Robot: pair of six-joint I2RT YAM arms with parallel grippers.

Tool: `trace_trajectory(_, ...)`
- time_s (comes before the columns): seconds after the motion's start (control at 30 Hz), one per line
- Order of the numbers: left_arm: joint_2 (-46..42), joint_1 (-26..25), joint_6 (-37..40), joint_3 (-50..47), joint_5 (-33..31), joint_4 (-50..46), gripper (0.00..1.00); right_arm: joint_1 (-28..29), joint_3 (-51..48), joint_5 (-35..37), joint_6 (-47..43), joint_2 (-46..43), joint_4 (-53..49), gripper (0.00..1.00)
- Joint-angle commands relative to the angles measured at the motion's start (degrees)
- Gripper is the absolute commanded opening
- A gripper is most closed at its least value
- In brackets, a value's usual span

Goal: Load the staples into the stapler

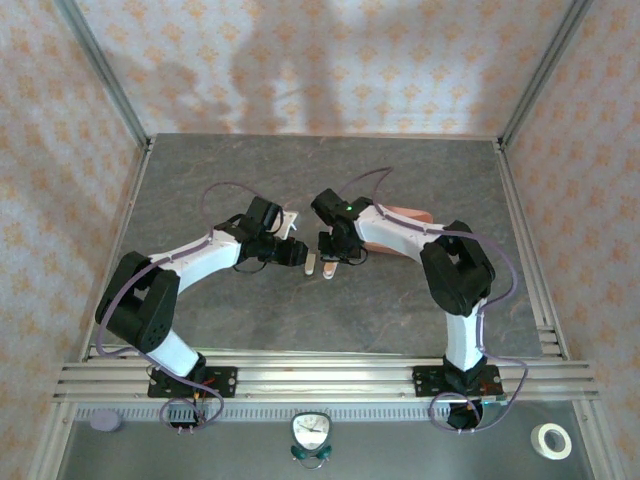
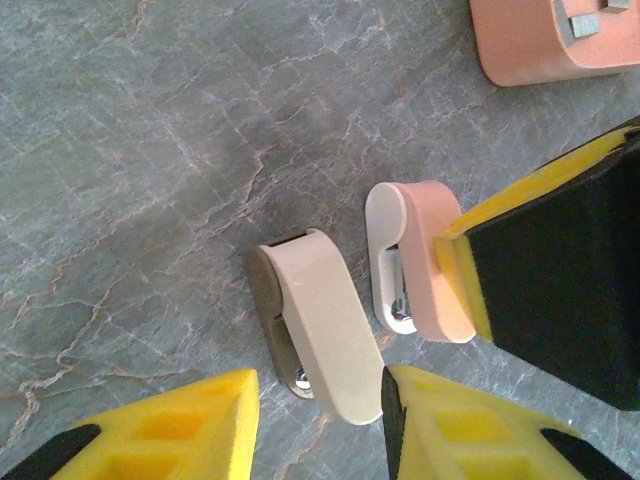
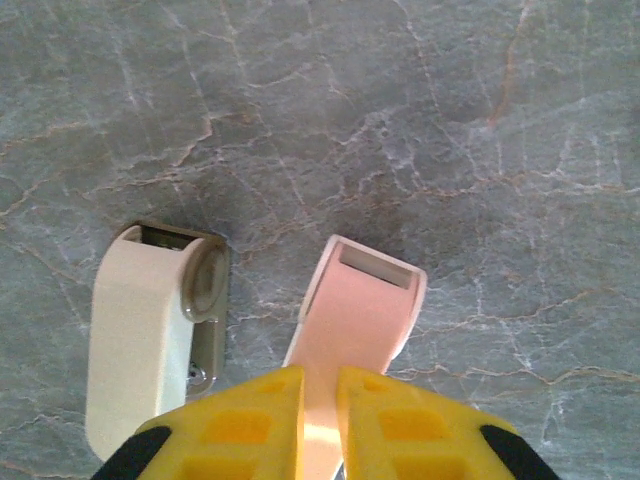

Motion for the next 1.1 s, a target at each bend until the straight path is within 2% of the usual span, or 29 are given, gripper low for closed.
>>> trace_trajectory(0.0,-1.25,0.51,0.40,-1.11,-0.94,-0.86,0.38,0.35,-4.95,1.22,1.76,4.31,-0.95,0.14)
trace_trajectory(0.2,-1.33,0.49,0.48,-1.28,-1.24,-0.85,0.38,0.58,-7.28,3.79,2.87,5.81,-2.06,0.12)
trace_trajectory(0.33,-1.68,0.54,0.17,-0.95,-1.33,-0.87,0.39,0.63,-6.23,5.47,2.25,2.21,-2.45,0.15)
trace_trajectory(0.47,-3.97,0.79,-0.93,-0.26,-2.49,-0.66,0.52,0.63,-4.29,8.67,1.87,-5.31,-1.93,0.24)
trace_trajectory(0.63,-10.70,2.29,-1.68,-0.47,-9.14,-0.29,0.72,-0.42,-5.27,17.09,1.76,-15.24,-0.88,0.41)
trace_trajectory(0.7,-13.73,3.44,-2.00,-0.76,-13.12,-0.55,0.78,-2.91,-7.57,18.03,1.88,-19.15,0.38,0.45)
trace_trajectory(0.8,-17.05,6.05,-2.63,-1.60,-15.83,-0.84,0.83,-9.44,-11.86,14.98,2.07,-23.44,1.93,0.49)
trace_trajectory(0.97,-19.49,10.26,-5.21,-3.85,-16.87,0.41,0.90,-21.88,-17.30,9.88,-0.10,-27.31,3.89,0.58)
trace_trajectory(1.07,-19.13,12.13,-6.94,-5.00,-16.17,1.32,0.90,-29.63,-19.87,6.15,-1.49,-27.08,5.32,0.68)
